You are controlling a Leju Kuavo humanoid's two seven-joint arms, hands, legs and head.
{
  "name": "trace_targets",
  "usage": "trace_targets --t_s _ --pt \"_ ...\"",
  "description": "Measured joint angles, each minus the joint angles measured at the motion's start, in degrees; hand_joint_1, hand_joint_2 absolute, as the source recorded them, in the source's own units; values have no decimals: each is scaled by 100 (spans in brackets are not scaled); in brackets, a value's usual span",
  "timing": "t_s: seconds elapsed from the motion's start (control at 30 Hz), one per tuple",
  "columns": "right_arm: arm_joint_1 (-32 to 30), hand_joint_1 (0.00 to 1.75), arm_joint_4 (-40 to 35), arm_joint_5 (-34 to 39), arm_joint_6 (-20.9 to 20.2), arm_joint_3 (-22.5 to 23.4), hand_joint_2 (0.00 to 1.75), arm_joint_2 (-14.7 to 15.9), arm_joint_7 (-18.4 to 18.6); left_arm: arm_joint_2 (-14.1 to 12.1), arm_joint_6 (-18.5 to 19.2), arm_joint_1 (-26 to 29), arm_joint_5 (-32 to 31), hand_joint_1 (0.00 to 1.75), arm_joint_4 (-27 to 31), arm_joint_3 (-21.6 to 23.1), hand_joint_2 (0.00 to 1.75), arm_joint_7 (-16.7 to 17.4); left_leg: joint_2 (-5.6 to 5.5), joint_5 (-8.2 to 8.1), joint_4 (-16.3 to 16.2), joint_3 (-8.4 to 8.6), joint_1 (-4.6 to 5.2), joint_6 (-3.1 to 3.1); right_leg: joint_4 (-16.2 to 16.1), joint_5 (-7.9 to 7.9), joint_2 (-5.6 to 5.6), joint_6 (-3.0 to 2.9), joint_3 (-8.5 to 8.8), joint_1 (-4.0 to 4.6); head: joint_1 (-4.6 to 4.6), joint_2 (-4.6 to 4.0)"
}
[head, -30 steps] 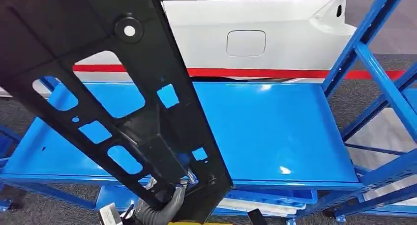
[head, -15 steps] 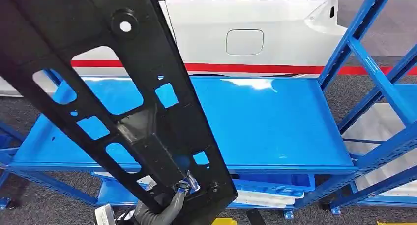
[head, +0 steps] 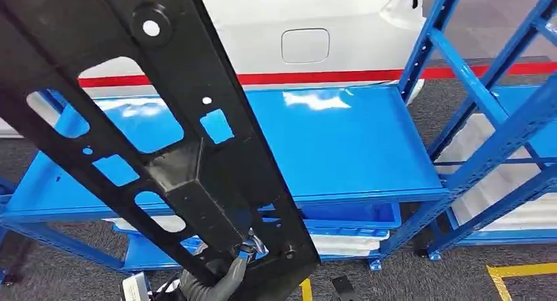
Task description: Take the parts from the cabinet and place them on the table.
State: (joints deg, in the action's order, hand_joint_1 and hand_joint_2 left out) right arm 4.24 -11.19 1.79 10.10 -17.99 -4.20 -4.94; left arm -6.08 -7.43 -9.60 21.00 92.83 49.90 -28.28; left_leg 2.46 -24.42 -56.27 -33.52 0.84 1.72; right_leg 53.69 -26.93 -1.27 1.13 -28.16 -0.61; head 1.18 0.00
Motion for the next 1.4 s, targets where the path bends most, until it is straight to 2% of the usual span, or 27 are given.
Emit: trace_targets --t_s 0.1,0.13,0.17,0.2,0.27,0.3,0.33,0.43,0.47,0.5,0.53,0.6,0.63,0.67,0.7,0.8,0.83,0.93,1.0,1.07,1.1,1.13,1.17,1.23,1.3,1.33,1.4 --pt "1 0 0 -70 -2 2 0 2 -18 -4 9 -3 -24 175 13 -2 175 -2 -150 -856 -1290 -435 -62 -97 4 138 68 -58 -186 4 -22 0" --pt "-1 0 0 -76 -2 2 0 2 -15 -4 11 -3 -31 175 13 -2 175 -2 -160 -958 -1608 -517 -73 -114 4 181 79 -55 -244 4 -22 0" --pt "-6 0 0 -76 -2 2 0 4 -15 -4 22 -2 -31 175 13 -2 175 -2 -162 -916 -1696 -494 -86 -123 5 222 87 -48 -299 2 -26 0" --pt "-6 0 0 -68 -2 2 0 7 -15 -7 26 -5 -31 175 13 -2 175 0 -162 -759 -1522 -346 -100 -130 6 266 96 -36 -357 1 -28 0" --pt "-6 0 0 -57 -2 2 0 7 -20 -7 28 -18 -31 175 13 -4 175 2 -168 -342 -550 269 -118 -116 7 349 124 -1 -454 -1 -28 0" --pt "-5 0 0 -66 -2 2 0 7 -26 -4 33 -30 -31 175 13 -4 175 2 -195 -267 3 630 -118 -94 9 386 132 22 -479 -2 -28 0" --pt "-4 0 0 -74 -2 2 0 5 -35 -4 37 -47 -33 175 13 -2 175 4 -236 -335 363 837 -89 -55 12 412 136 54 -520 24 -31 0" --pt "-8 0 0 -79 0 2 0 7 -35 -7 42 -45 -33 175 26 -7 175 9 -234 -284 365 743 -45 26 2 538 139 148 -557 10 -26 0" --pt "-15 0 0 -74 0 2 0 7 -39 -4 44 -47 -33 175 26 -4 175 9 -229 -227 405 714 -77 98 4 561 149 183 -569 31 -20 0" --pt "-15 0 0 -72 -2 2 0 9 -42 -4 46 -59 -33 175 28 -4 175 9 -202 -172 414 704 -87 149 110 416 146 189 -630 -10 -22 0" --pt "-16 0 0 -76 -2 2 0 13 -44 -4 48 -69 -33 175 31 -7 175 9 -198 -134 412 651 -83 200 441 125 145 198 -757 -2 2 0" --pt "-17 0 0 -85 -2 2 0 13 -46 -4 50 -68 -33 175 31 -4 175 9 -184 -60 405 561 -58 246 1408 -420 143 219 -1117 -8 9 0" --pt "-21 0 0 -87 -2 2 0 13 -46 -4 52 -65 -33 175 31 -4 175 9 -182 -24 401 510 -45 251 1814 -587 143 231 -1249 -9 9 0" --pt "-30 0 0 -87 -2 2 0 13 -46 -4 52 -64 -33 175 31 -2 175 11 -181 13 393 457 -35 245 1981 -615 142 234 -1257 -8 9 0" --pt "-35 0 0 -87 -2 2 0 13 -46 -4 52 -65 -33 175 31 0 175 11 -182 38 384 416 -31 240 1817 -526 142 228 -1111 -8 9 0" --pt "-20 0 0 -87 -2 2 0 15 -48 -4 52 -67 -33 175 33 0 175 11 -182 76 318 338 -31 200 291 -11 132 186 -84 -9 9 0" --pt "-6 0 0 -87 -2 2 0 15 -53 -4 52 -68 -31 175 39 -2 175 11 -180 77 267 297 23 174 17 -52 129 167 29 23 9 0" --pt "-27 0 0 -85 -2 2 0 20 -70 -4 68 -84 -33 175 42 2 175 11 -168 136 226 193 -7 83 40 -16 146 87 -65 43 -9 0" --pt "-37 0 0 -63 0 2 0 22 -70 -4 79 -82 -31 175 42 2 175 11 -187 88 149 124 -32 30 1 70 128 -12 -115 4 -2 0" --pt "-27 0 0 -35 0 4 0 28 -74 -4 85 -87 -28 175 42 2 175 9 -197 -388 -429 -106 -56 -41 2 125 131 -49 -178 8 -26 0" --pt "-26 0 0 -6 0 4 0 28 -77 -4 85 -77 -24 175 42 2 175 9 -199 -681 -968 -301 -77 -77 3 150 131 -66 -215 10 -26 0" --pt "-29 0 0 -4 0 4 0 28 -77 -4 85 -65 -17 175 42 2 175 9 -199 -874 -1422 -466 -85 -95 5 176 130 -65 -250 13 -28 0" --pt "-31 0 0 -4 0 4 0 28 -77 -4 85 -54 -11 175 42 2 175 4 -199 -928 -1662 -539 -93 -106 6 200 131 -64 -279 13 -31 0" --pt "-33 0 0 -4 0 4 0 31 -74 -4 85 -42 -2 175 42 2 175 0 -198 -710 -1316 -288 -106 -113 6 242 134 -50 -328 12 -31 0" --pt "-32 0 0 -6 0 4 0 31 -74 -4 85 -46 -2 175 42 2 175 -2 -203 -282 -205 354 -109 -81 6 276 148 -15 -343 11 -31 0" --pt "-32 0 0 -7 0 4 0 31 -77 -4 85 -51 -2 175 42 0 175 -2 -226 -208 177 583 -107 -51 7 290 149 9 -354 17 -33 0" --pt "-19 0 0 -6 0 4 0 31 -74 -4 85 -51 -2 175 42 -2 175 -9 -229 -190 285 543 -66 5 34 338 151 74 -424 53 -24 0"
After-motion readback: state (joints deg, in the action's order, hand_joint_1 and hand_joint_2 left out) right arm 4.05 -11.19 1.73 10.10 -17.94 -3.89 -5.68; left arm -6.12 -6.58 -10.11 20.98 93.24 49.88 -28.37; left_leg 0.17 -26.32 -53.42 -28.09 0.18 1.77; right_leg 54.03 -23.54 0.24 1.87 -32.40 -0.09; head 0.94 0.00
